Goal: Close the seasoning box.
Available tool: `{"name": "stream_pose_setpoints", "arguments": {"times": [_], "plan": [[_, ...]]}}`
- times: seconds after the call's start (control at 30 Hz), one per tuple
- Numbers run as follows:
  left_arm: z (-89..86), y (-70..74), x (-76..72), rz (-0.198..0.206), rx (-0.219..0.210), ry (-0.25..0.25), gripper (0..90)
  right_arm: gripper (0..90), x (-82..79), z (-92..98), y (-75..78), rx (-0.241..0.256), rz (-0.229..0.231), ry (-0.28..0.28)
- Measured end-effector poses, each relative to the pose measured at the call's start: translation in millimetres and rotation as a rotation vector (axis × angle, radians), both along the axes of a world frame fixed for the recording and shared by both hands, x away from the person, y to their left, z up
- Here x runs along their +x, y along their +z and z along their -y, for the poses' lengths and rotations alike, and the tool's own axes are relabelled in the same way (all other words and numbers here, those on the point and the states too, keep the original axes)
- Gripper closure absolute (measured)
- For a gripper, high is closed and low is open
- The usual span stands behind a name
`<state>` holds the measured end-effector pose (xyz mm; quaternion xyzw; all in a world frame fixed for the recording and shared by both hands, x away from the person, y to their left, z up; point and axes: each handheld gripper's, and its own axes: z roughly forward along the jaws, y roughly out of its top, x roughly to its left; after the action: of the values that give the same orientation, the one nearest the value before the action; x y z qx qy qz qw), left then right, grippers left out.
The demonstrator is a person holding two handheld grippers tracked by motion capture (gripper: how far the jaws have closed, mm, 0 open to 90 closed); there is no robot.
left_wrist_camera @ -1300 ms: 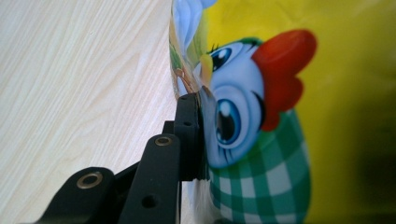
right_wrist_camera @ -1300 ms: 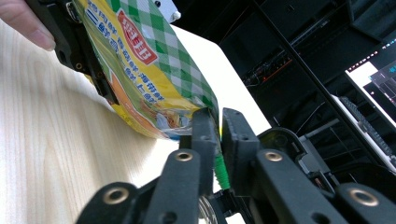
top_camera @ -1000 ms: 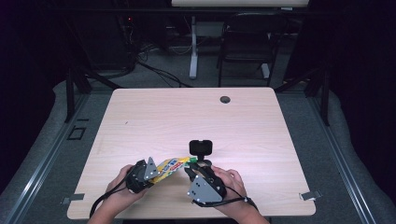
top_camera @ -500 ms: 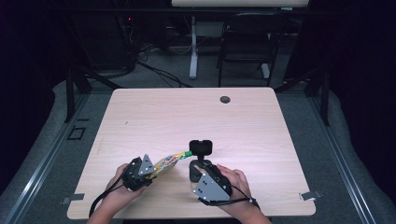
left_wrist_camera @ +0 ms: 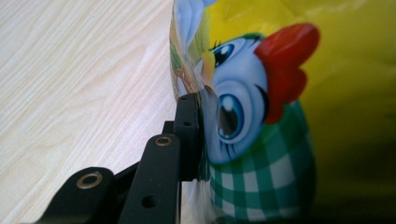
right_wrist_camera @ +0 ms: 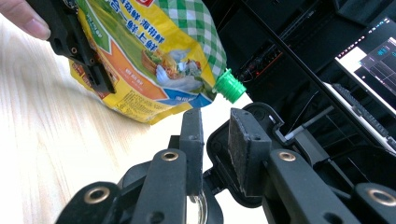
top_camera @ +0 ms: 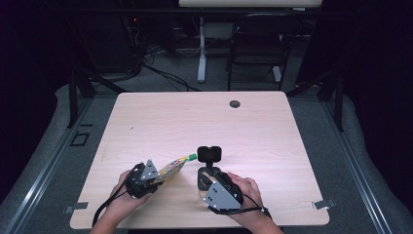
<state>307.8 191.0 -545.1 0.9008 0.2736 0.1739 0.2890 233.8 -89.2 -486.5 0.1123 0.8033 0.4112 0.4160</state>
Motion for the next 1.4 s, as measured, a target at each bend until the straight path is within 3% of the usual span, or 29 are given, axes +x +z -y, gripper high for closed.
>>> {"name": "stream_pose_setpoints", "arguments": {"times": [0.53,1.13,1.4], "plan": [[-22.1,-6.6,12.1,-0.079,-0.161,0.081,74.9,75.4,-0.8,8.8,-4.4,0.033,-0.026,-0.019],[-41.5,-13.0,18.8,-0.145,-0.281,0.157,70.9,75.2,2.0,14.2,-13.2,0.080,-0.079,-0.043],[-48.0,-12.5,19.5,-0.151,-0.299,0.170,67.1,75.1,2.7,16.2,-14.9,0.090,-0.090,-0.047]]}}
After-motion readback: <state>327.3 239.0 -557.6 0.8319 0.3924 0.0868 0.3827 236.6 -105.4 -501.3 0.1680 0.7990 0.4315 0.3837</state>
